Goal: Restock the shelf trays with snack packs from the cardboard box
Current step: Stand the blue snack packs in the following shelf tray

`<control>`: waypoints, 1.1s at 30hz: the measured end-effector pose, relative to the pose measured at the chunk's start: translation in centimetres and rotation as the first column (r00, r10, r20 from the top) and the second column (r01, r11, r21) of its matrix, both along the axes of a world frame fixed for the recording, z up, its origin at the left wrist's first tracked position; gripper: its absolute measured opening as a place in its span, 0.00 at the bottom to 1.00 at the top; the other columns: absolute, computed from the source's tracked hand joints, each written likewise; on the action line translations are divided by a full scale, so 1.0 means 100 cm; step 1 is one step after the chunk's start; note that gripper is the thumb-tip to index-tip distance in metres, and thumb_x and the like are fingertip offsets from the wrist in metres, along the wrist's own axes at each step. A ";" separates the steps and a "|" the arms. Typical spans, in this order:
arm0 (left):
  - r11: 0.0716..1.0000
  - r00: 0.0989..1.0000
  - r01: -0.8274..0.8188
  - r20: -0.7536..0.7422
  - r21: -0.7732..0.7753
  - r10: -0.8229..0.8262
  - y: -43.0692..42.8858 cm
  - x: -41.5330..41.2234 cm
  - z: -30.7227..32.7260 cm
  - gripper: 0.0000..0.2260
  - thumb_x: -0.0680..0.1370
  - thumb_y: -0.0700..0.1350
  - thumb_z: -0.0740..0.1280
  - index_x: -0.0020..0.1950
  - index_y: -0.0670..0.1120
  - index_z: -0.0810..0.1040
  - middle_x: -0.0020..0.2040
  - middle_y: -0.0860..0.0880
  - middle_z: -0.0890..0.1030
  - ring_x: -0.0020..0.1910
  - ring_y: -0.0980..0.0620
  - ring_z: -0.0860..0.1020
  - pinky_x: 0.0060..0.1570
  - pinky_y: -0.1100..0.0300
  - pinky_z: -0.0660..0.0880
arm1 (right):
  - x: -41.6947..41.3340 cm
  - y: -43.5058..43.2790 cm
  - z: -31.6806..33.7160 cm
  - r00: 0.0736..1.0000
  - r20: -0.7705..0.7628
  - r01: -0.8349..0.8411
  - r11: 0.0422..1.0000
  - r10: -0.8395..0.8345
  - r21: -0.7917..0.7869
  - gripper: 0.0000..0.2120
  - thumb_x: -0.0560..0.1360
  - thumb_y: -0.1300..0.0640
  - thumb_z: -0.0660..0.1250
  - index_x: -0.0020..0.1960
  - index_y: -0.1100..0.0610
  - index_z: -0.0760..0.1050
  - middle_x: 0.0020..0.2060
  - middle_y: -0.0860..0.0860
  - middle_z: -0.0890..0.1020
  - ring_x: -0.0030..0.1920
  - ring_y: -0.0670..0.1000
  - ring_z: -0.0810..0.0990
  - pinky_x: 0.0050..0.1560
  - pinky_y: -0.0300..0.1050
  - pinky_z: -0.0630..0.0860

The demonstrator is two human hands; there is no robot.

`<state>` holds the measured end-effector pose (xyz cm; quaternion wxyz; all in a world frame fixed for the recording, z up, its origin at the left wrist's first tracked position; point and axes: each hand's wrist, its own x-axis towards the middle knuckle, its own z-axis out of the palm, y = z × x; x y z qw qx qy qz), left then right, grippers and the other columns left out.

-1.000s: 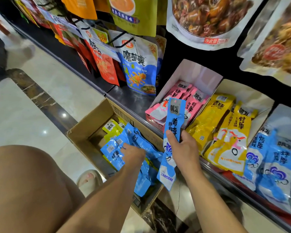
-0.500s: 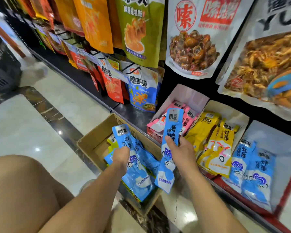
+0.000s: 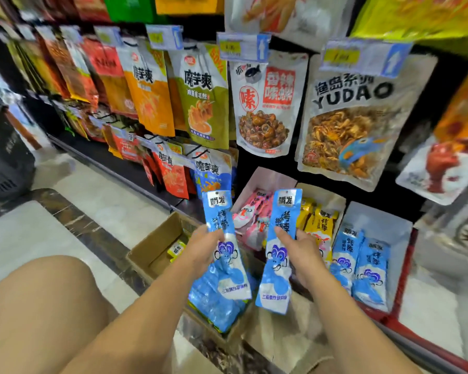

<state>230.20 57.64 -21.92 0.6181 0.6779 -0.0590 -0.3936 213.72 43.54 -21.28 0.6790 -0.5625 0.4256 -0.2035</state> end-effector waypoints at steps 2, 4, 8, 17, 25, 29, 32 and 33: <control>0.999 0.999 0.020 0.030 -0.028 -0.019 -0.012 -0.016 0.012 0.11 0.74 0.32 0.62 0.52 0.41 0.80 0.43 0.40 0.84 0.40 0.43 0.83 0.48 0.40 0.80 | -0.013 -0.004 0.010 0.999 0.012 0.030 0.999 -0.030 -0.012 0.06 0.79 0.52 0.70 0.54 0.53 0.82 0.45 0.49 0.87 0.41 0.48 0.87 0.39 0.43 0.83; 0.998 0.996 0.054 0.068 -0.025 -0.052 -0.026 -0.031 0.017 0.12 0.74 0.31 0.62 0.49 0.43 0.81 0.44 0.41 0.85 0.39 0.44 0.82 0.47 0.42 0.80 | -0.025 -0.009 0.016 0.999 0.011 0.050 0.999 -0.050 -0.021 0.09 0.79 0.50 0.70 0.56 0.52 0.82 0.48 0.48 0.87 0.45 0.48 0.86 0.46 0.45 0.83; 0.988 0.986 0.141 0.100 -0.054 -0.136 -0.050 -0.059 0.020 0.13 0.75 0.32 0.64 0.56 0.41 0.80 0.48 0.40 0.85 0.43 0.43 0.83 0.49 0.44 0.80 | -0.047 -0.016 0.021 0.992 -0.003 0.123 0.992 -0.124 -0.009 0.11 0.78 0.49 0.72 0.57 0.52 0.82 0.47 0.48 0.87 0.47 0.51 0.86 0.53 0.53 0.83; 0.958 0.958 0.285 0.036 -0.033 -0.284 -0.100 -0.111 0.000 0.10 0.77 0.36 0.66 0.56 0.44 0.80 0.45 0.41 0.86 0.42 0.40 0.84 0.48 0.38 0.81 | -0.113 -0.037 0.009 0.958 -0.073 0.284 0.955 -0.279 0.087 0.09 0.78 0.50 0.71 0.55 0.53 0.80 0.46 0.49 0.87 0.46 0.52 0.86 0.52 0.56 0.82; 0.939 0.938 0.345 -0.030 -0.012 -0.345 -0.157 -0.160 -0.026 0.07 0.78 0.36 0.66 0.51 0.45 0.81 0.42 0.44 0.86 0.36 0.46 0.84 0.35 0.52 0.81 | -0.173 -0.062 -0.010 0.893 -0.115 0.451 0.869 -0.436 0.203 0.07 0.79 0.59 0.68 0.56 0.60 0.79 0.44 0.60 0.87 0.45 0.63 0.87 0.48 0.63 0.83; 0.924 0.921 0.383 -0.080 0.013 -0.381 -0.177 -0.181 -0.035 0.07 0.78 0.39 0.66 0.54 0.44 0.81 0.44 0.41 0.86 0.39 0.42 0.84 0.39 0.45 0.83 | -0.196 -0.072 -0.018 0.864 -0.118 0.504 0.836 -0.490 0.219 0.08 0.80 0.59 0.67 0.57 0.60 0.80 0.45 0.59 0.87 0.45 0.62 0.87 0.51 0.64 0.82; 0.924 0.922 0.380 -0.102 0.045 -0.374 -0.191 -0.191 -0.044 0.06 0.78 0.38 0.66 0.54 0.44 0.80 0.44 0.40 0.86 0.38 0.42 0.84 0.40 0.43 0.82 | -0.206 -0.080 -0.023 0.852 -0.118 0.522 0.817 -0.510 0.244 0.08 0.80 0.58 0.67 0.57 0.59 0.79 0.46 0.59 0.87 0.47 0.63 0.86 0.52 0.66 0.81; 0.921 0.921 0.384 -0.097 0.058 -0.378 -0.197 -0.193 -0.049 0.06 0.78 0.38 0.66 0.54 0.44 0.80 0.44 0.41 0.86 0.39 0.42 0.84 0.40 0.44 0.82 | -0.211 -0.084 -0.025 0.845 -0.118 0.533 0.808 -0.521 0.251 0.08 0.80 0.58 0.67 0.57 0.59 0.79 0.45 0.59 0.87 0.47 0.63 0.86 0.51 0.66 0.82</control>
